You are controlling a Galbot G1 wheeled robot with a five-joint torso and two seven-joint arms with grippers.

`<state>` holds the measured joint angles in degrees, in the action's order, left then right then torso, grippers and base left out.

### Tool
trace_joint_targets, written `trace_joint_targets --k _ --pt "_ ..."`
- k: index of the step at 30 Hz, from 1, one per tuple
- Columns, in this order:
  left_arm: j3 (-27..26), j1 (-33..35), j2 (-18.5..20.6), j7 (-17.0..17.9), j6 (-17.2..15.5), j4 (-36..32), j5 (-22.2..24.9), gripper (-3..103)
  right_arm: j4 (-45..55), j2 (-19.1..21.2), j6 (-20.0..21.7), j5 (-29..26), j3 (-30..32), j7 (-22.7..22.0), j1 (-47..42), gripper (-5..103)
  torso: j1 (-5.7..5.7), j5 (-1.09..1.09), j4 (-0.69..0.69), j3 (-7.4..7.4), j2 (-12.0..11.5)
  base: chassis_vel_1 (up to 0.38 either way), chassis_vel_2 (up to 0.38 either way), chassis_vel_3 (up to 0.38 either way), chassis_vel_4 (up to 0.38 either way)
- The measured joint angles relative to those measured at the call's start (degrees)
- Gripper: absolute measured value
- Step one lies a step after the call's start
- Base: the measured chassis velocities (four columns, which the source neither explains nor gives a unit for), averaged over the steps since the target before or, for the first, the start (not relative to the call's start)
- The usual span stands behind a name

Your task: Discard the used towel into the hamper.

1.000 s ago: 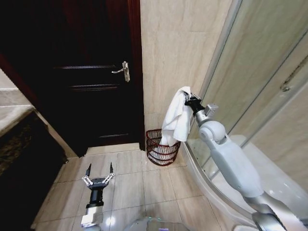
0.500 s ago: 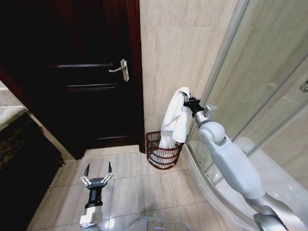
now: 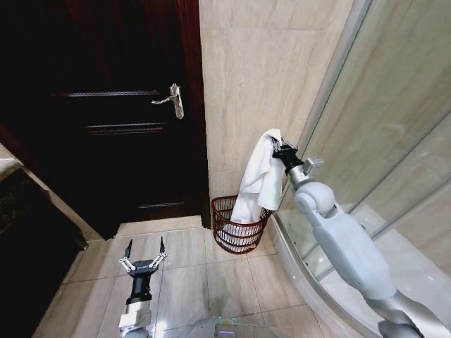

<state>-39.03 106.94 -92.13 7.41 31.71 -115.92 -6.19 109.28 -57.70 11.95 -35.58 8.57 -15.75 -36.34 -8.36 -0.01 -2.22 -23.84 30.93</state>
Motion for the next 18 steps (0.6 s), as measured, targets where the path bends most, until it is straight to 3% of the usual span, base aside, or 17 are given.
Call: trace_joint_targets --k 10,18 --pt "-0.81 0.29 0.0 -0.26 -0.33 -1.31 0.42 100 -0.29 -1.98 -1.15 0.47 -0.12 0.11 -1.36 5 -0.09 0.01 0.0 -0.09 0.15 0.0 0.0 0.0 0.0" --pt "-0.68 0.46 -0.01 -0.2 -0.62 -1.27 0.45 100 0.12 -2.58 -0.77 0.77 -0.79 -0.5 -1.45 5 0.76 0.01 0.0 0.92 -1.74 0.0 0.0 0.0 0.0"
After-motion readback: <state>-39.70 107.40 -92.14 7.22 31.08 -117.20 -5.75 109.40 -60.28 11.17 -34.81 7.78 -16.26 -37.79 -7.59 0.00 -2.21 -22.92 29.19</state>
